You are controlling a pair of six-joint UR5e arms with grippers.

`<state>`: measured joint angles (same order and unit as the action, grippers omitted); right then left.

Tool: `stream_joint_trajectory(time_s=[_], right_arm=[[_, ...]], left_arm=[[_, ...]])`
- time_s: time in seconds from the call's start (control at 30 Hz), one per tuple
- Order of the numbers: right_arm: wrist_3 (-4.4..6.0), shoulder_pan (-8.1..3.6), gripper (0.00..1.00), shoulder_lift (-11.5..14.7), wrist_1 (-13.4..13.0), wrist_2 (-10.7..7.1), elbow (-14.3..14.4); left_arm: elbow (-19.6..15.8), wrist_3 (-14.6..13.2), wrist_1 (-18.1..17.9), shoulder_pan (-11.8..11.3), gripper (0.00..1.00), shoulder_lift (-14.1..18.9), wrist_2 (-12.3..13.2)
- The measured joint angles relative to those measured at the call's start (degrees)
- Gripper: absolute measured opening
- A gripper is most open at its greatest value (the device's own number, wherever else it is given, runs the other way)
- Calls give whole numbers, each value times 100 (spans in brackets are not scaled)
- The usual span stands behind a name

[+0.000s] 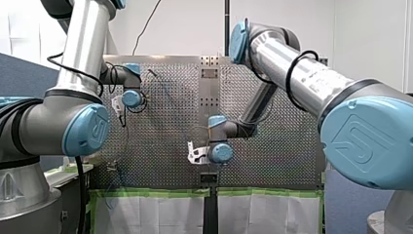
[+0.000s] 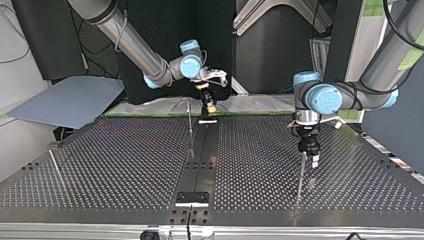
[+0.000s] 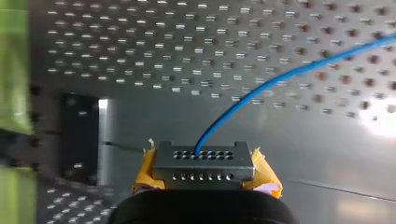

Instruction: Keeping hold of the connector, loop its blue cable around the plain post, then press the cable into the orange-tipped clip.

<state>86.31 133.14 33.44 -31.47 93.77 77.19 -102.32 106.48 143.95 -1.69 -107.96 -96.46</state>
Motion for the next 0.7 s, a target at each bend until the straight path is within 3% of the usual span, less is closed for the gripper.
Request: stream_joint_trajectory(time_s=[0.17,0.37,0.5,0.7], right_arm=[[-101,9,0,-290,-19,208,0],[-126,21,0,-659,-218,568,84],[-60,-13,0,-875,-416,744,244],[85,-126,0,-1166,-703,766,523]], left_arm=[[3,-5,2,-2,98,0,0],[4,-8,2,-16,98,0,0],[4,-7,2,-21,98,1,3],[4,3,1,-35,98,0,8]])
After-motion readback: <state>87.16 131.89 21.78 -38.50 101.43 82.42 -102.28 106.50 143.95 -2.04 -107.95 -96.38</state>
